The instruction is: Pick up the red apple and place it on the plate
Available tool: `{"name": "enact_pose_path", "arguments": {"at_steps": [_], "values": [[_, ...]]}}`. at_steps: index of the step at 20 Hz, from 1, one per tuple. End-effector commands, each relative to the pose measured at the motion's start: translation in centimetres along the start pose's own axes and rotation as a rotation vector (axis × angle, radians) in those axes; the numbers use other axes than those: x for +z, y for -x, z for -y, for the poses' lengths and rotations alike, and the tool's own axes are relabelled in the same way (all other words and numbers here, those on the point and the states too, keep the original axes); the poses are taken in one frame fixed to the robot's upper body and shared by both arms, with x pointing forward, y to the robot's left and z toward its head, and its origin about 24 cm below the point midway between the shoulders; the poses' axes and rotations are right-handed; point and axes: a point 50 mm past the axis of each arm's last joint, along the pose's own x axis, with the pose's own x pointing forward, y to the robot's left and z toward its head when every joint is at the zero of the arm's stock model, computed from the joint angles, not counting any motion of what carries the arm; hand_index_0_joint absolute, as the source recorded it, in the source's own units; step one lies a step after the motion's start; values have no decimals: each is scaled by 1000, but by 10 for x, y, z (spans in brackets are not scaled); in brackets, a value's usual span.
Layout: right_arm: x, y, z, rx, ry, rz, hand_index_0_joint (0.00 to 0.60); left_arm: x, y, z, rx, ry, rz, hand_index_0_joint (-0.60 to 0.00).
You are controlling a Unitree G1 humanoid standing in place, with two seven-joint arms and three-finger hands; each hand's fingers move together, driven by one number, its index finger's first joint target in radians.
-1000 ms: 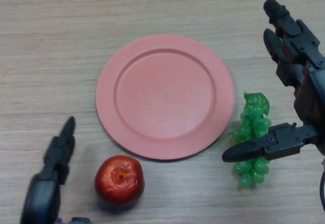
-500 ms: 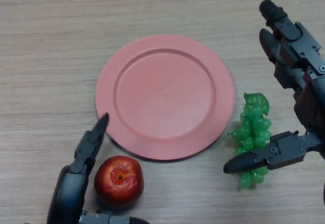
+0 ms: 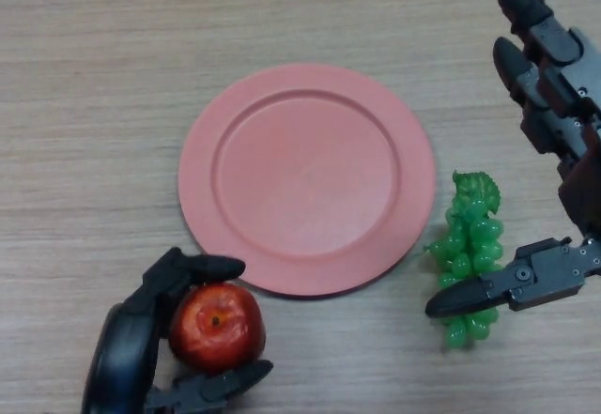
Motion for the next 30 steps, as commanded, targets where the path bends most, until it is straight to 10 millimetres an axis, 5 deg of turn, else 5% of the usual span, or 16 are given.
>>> {"name": "enact_pose_path", "arguments": {"at_steps": [1,6,12,21,23,26,30], "values": [[29,2,14,-56,24,185,0,44,-1,-3,51,13,297,-600],[33,4,18,-75,24,203,0,97,-34,-13,41,-57,456,-600],[34,5,19,-78,6,199,0,91,-82,0,-17,-126,420,-600],[38,2,32,-125,45,254,0,78,-125,-1,17,-134,348,-600],[38,2,33,-130,47,254,0,77,-126,-1,19,-139,340,-402],[38,-1,41,-185,46,285,0,77,-130,-7,23,-174,317,-1],[35,-6,41,-190,77,281,0,104,-111,-20,-45,-50,311,0]]}}
